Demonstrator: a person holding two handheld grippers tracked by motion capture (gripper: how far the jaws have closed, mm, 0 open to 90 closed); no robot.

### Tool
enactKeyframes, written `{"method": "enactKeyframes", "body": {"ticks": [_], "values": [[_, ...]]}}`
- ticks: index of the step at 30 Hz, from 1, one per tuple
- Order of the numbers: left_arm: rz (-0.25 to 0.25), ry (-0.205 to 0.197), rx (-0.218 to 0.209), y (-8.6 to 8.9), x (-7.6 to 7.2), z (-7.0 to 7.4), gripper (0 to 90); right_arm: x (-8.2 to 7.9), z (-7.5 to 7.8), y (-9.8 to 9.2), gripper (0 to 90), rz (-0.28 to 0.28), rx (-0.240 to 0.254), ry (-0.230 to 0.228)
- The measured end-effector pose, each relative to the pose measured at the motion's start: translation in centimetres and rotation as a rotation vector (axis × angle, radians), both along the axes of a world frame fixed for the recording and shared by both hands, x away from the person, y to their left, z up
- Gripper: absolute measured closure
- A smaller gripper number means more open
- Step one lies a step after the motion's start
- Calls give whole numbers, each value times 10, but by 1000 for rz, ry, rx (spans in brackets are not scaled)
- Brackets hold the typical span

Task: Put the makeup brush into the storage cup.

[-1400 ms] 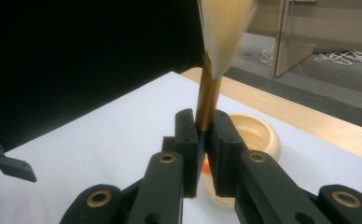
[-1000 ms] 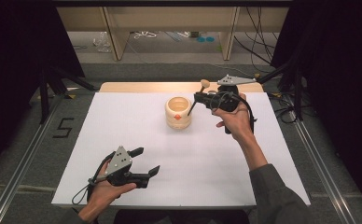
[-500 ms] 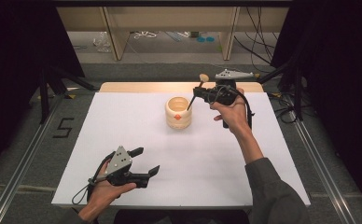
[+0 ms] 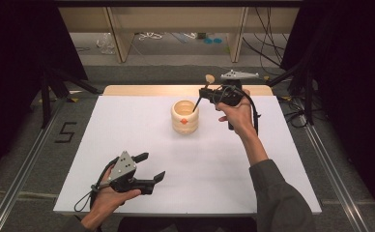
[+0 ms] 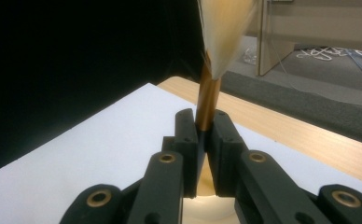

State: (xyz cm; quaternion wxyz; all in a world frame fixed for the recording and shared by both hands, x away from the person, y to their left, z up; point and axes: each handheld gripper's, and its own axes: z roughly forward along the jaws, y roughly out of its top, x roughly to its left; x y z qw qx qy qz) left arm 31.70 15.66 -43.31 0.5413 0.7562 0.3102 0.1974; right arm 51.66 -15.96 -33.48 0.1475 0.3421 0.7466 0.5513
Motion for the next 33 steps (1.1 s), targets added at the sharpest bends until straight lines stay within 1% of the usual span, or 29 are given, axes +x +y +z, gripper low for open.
{"method": "enactKeyframes", "body": {"ticks": [1, 2, 4, 5, 6, 7, 8, 9, 10, 11, 12, 13, 14, 15, 16, 17, 18, 20, 21, 22, 23, 24, 26, 27, 30, 31, 32, 33], "values": [[-1, -1, -2, 0, 0, 0, 162, 0, 0, 1, 834, 4, 9, 18], [-1, -1, -2, 0, 0, 0, 162, 1, 0, 2, 834, -1, 0, 17], [-2, -3, 1, 0, 0, 0, 162, 2, -1, 3, 834, -1, 6, 20], [-4, -6, 5, 0, 1, 0, 162, 4, -2, 4, 834, -1, 8, 6], [-7, -3, -11, 0, 1, -1, 162, 4, -1, 4, 834, -4, 8, 25], [-3, -4, -4, 0, 1, -1, 162, 5, -2, 5, 834, -8, 11, 26], [-4, -7, 5, 0, 0, 0, 162, 7, -2, 5, 834, -7, 13, 18], [-4, -6, 2, 0, 0, 0, 162, 7, -2, 5, 834, -10, 8, 27], [-2, -1, -4, -1, 0, 0, 162, 9, -2, 5, 834, -11, 12, 24], [-3, -4, -1, 0, 0, 0, 162, 10, -3, 5, 834, -18, 4, 24], [-10, -12, 7, 0, 0, 0, 162, 11, -3, 6, 834, -16, 10, 24], [-9, -10, 5, 0, 0, 0, 162, 13, -4, 7, 834, -24, 3, 13], [-8, -8, 3, 0, 0, 0, 162, 13, -4, 7, 834, -18, 8, 23], [-9, -7, 3, -1, 0, 0, 162, 14, -4, 8, 834, -23, 6, 23], [-11, -9, 1, -1, 0, -1, 162, 14, -3, 8, 834, -23, 5, 37], [-14, -10, -2, -1, 0, -1, 162, 15, -4, 9, 834, -24, 4, 26], [-10, -7, 7, -1, 0, 0, 162, 16, -4, 10, 834, -22, 8, 31], [-10, -8, 7, -1, 0, 0, 162, 16, -3, 11, 834, -22, 7, 33], [-14, -11, -1, -1, 0, -1, 162, 17, -4, 11, 834, -21, 4, 25], [-12, -9, -3, -1, 0, -1, 162, 17, -4, 11, 834, -23, 1, 30], [-11, -7, -4, -1, 0, -1, 162, 18, -4, 11, 834, -24, -1, 23], [-12, -8, -4, -1, 0, -1, 162, 18, -4, 11, 834, -26, -4, 33], [-14, -10, -2, -1, 0, -1, 162, 19, -5, 11, 834, -30, -4, 31], [-14, -10, -2, -1, 0, -1, 162, 20, -6, 11, 834, -31, -3, 23], [-9, -8, 4, 0, 0, 0, 162, 20, -8, 12, 834, -31, -2, 40], [-10, -10, 4, 0, 0, 0, 162, 21, -8, 12, 833, -30, -6, 24], [-7, -6, -1, 0, 0, 0, 162, 20, -8, 13, 834, -29, 0, 36], [0, -2, -6, 0, 0, 0, 162, 20, -8, 14, 833, -25, 0, 35]]}}
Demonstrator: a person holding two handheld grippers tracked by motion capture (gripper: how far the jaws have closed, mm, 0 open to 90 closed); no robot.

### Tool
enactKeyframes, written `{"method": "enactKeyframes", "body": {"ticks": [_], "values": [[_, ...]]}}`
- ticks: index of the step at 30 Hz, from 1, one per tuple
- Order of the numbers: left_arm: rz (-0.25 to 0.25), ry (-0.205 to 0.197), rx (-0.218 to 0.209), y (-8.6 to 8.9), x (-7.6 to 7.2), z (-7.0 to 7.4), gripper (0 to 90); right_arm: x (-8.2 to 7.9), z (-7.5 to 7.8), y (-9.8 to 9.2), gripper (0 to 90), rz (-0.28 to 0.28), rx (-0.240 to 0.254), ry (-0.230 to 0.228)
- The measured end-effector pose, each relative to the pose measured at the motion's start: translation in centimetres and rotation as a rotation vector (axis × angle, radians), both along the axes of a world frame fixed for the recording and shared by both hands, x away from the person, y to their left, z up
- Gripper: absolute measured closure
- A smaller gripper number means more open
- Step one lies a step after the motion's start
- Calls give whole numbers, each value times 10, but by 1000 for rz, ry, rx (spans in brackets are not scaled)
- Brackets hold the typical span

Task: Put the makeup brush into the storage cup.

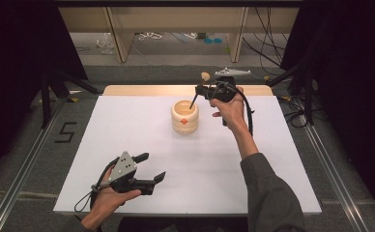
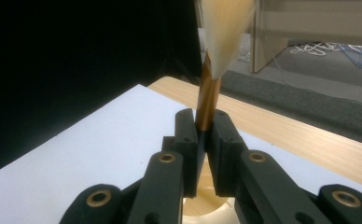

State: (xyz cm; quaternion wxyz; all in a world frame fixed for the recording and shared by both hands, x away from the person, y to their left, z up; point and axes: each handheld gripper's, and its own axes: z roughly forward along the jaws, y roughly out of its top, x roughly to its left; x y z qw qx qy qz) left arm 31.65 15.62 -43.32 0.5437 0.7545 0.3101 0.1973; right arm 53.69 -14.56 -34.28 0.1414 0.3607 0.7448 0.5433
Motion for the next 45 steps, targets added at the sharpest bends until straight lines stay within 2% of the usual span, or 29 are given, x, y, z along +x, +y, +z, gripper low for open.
{"method": "enactKeyframes", "body": {"ticks": [3, 14, 15, 20, 23, 24, 26, 29, 39, 41, 45], "values": [[-6, -11, 10, 1, 1, 0, 162, 1, -1, 2, 834, 1, -4, 2], [-5, -10, 8, 1, 1, 1, 162, 4, -7, 6, 833, -5, -18, 10], [-4, -10, 7, 1, 1, 1, 162, 4, -8, 6, 833, -3, -14, 23], [-5, -11, 6, 1, 1, 1, 162, 7, -11, 8, 833, -4, -25, 10], [-10, -21, 8, 1, 1, 1, 162, 7, -12, 8, 833, -6, -22, 33], [-10, -22, 9, 1, 1, 1, 162, 9, -13, 9, 833, -8, -27, 21], [-11, -26, 11, 1, 2, 1, 163, 9, -14, 9, 833, -9, -23, 37], [-9, -31, 15, 1, 2, 1, 162, 10, -16, 10, 833, -8, -27, 36], [2, -9, 7, 1, 0, 1, 162, 12, -20, 12, 832, 1, -44, 33], [1, -6, 5, 1, 0, 1, 162, 11, -21, 13, 832, -4, -40, 49], [0, -3, 5, 1, 0, 1, 162, 11, -24, 14, 832, -2, -43, 55]]}}
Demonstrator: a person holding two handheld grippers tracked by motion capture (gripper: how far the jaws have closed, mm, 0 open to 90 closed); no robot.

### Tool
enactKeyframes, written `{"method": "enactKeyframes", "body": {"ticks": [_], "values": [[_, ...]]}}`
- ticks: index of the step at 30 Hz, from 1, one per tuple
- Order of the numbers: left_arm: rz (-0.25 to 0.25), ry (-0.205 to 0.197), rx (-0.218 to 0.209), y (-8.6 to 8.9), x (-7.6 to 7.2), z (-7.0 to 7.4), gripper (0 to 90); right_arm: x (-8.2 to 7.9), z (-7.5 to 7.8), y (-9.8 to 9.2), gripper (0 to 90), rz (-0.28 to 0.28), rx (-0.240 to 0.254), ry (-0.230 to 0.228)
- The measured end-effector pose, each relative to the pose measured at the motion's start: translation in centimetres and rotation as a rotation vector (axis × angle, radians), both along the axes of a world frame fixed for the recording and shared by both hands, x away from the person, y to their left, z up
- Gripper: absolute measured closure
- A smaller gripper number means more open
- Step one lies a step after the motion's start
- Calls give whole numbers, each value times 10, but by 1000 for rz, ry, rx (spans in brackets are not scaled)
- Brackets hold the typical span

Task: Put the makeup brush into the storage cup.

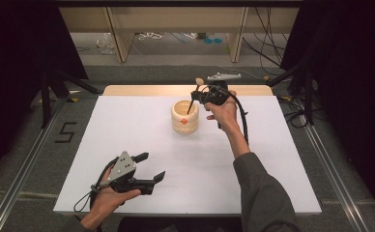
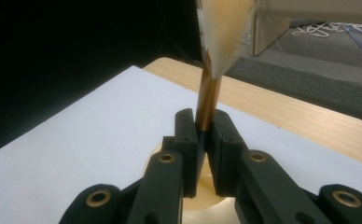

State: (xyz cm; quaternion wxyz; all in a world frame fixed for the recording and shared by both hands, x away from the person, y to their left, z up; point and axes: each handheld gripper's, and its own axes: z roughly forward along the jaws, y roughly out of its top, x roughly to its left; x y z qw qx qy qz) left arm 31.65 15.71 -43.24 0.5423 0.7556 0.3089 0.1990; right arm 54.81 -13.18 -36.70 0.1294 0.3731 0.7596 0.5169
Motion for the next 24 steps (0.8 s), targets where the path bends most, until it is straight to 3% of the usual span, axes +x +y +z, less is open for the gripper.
{"method": "enactKeyframes", "body": {"ticks": [3, 9, 10, 12, 14, 21, 22, 24], "values": [[-5, -4, 1, 0, 0, 0, 162, 1, -3, -1, 832, 1, -4, -13], [-6, -3, 1, 0, 1, 0, 162, 1, -5, 0, 832, -1, 2, 10], [-9, -5, 2, 0, 0, 0, 162, 2, -6, 1, 832, 0, -4, -7], [-8, -5, 0, 0, 0, 1, 162, 1, -7, 3, 832, 3, 2, 11], [-10, -10, -9, 0, 1, 0, 163, 2, -9, 4, 831, 5, -11, -3], [-6, -3, 1, 1, 0, 1, 163, 2, -15, 4, 827, 8, -20, 27], [-6, -4, 2, 1, 0, 1, 163, 2, -16, 5, 825, 13, -27, 13], [-1, 5, -7, 0, 0, 1, 162, 2, -16, 5, 773, 1, -28, 10]]}}
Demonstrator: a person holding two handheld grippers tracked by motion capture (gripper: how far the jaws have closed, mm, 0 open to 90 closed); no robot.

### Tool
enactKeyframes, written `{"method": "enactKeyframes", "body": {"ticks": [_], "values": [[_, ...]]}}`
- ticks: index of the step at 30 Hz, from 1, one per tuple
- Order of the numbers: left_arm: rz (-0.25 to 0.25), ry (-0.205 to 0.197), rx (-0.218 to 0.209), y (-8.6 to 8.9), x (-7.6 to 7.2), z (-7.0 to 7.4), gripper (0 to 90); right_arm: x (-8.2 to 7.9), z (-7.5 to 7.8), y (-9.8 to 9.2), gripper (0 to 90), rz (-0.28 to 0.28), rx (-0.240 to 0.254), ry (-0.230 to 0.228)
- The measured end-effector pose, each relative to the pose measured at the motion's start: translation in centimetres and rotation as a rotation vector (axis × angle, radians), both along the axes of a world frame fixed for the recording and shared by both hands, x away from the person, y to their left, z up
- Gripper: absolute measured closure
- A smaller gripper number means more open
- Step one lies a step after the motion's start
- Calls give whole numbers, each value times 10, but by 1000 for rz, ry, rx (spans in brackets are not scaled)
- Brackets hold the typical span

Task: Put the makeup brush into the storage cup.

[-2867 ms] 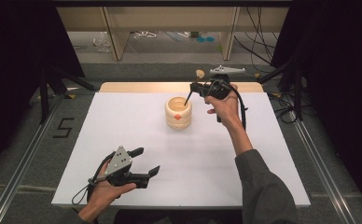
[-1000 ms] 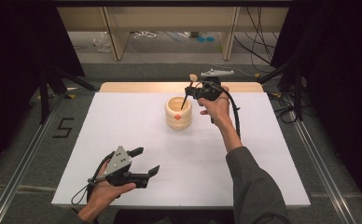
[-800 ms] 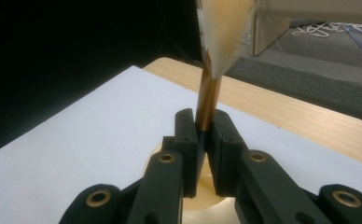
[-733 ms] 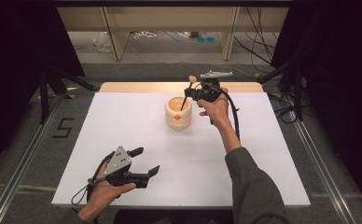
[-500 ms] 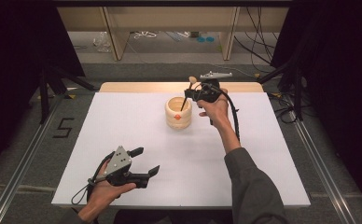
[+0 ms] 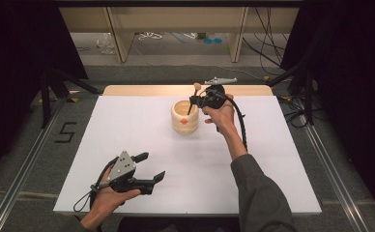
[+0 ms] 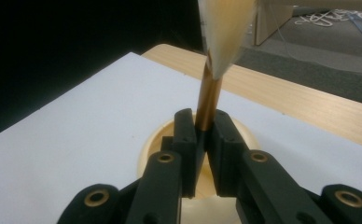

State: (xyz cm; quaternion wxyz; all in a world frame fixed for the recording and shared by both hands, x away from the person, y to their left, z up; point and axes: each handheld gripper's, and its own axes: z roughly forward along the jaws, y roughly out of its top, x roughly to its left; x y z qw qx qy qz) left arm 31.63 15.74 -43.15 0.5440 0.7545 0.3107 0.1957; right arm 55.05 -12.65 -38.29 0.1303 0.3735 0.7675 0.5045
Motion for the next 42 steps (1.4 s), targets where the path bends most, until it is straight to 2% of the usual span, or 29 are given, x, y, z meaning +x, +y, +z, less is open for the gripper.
{"method": "enactKeyframes", "body": {"ticks": [2, 6, 9, 11, 16, 18, 19, 21, 26, 29, 30, 32, 33, 37, 38, 39, 42], "values": [[-5, -7, 0, 0, 1, 0, 163, 0, 2, 0, 621, -41, 5, 16], [-12, -11, -5, 0, 1, -1, 162, -1, 3, 1, 370, -75, -13, 26], [-8, -8, 5, 0, 1, 0, 163, -2, 4, -2, 253, -98, -19, 46], [-7, -9, 6, 0, 1, 0, 162, -2, 5, -4, 210, -112, -21, 48], [-6, -9, 2, 0, 1, 0, 162, -6, 10, -8, 186, -115, -1, 30], [-20, -7, -12, 0, 2, -1, 162, -9, 13, -9, 187, -114, 2, 24], [-16, 15, -23, -1, 0, -1, 162, -11, 15, -8, 186, -111, 6, 14], [-10, -10, -1, 1, 1, 0, 162, -14, 18, -8, 183, -107, 12, 1], [4, -9, -7, 1, 2, 0, 162, -22, 24, -9, 185, -105, 17, -42], [13, -2, -20, 1, 1, 0, 162, -28, 24, -13, 177, -112, 32, -45], [-1, -17, -3, 2, 3, 1, 162, -30, 23, -15, 176, -116, 20, -52], [14, 0, -19, 1, 1, 0, 162, -34, 22, -18, 170, -124, 10, -67], [24, -8, -15, 2, 2, 0, 162, -36, 22, -19, 169, -124, 10, -68], [3, -11, -10, 2, 3, 0, 162, -44, 21, -24, 166, -120, -5, -95], [3, -7, -15, 2, 2, 0, 162, -47, 21, -26, 165, -121, -8, -83], [15, -3, -15, 2, 2, 0, 162, -48, 21, -28, 165, -121, -10, -102], [13, -8, -11, 2, 3, 0, 162, -57, 22, -31, 165, -123, 3, -100]]}}
